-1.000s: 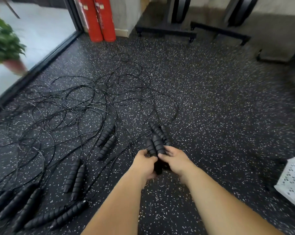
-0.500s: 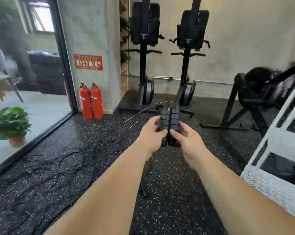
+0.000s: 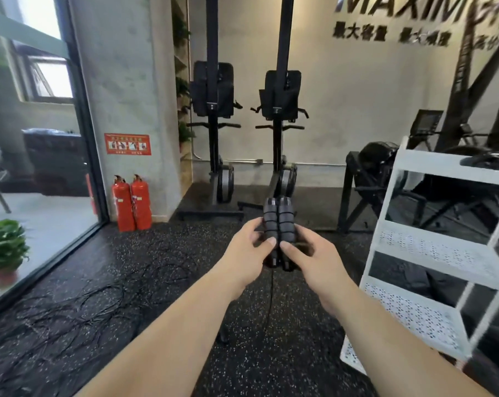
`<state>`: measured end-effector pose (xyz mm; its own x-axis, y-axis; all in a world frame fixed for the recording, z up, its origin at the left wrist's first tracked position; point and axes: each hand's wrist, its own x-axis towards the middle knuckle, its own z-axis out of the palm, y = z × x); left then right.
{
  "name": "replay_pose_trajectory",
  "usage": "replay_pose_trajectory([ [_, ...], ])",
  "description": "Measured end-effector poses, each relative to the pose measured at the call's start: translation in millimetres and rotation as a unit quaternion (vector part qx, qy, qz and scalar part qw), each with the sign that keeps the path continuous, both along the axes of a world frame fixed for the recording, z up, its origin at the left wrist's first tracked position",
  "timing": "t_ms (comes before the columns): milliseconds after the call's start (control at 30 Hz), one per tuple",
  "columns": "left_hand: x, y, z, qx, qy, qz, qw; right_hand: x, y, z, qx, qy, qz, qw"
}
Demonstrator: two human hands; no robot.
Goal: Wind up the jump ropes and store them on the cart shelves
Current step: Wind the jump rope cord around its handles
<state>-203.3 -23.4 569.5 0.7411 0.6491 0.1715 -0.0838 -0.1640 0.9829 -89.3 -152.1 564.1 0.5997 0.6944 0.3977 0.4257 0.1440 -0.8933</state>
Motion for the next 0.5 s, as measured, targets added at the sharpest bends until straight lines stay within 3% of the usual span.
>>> replay_pose_trajectory([
  [267,-4,13,-56,-0.100,0.060,-0.019,0.993,18,6,-53,-0.083,0.067,0.058,0.993],
  [500,8,27,-134,-0.098,0.167,-0.006,0.981,32,25,-133,-0.221,0.026,0.047,0.974],
])
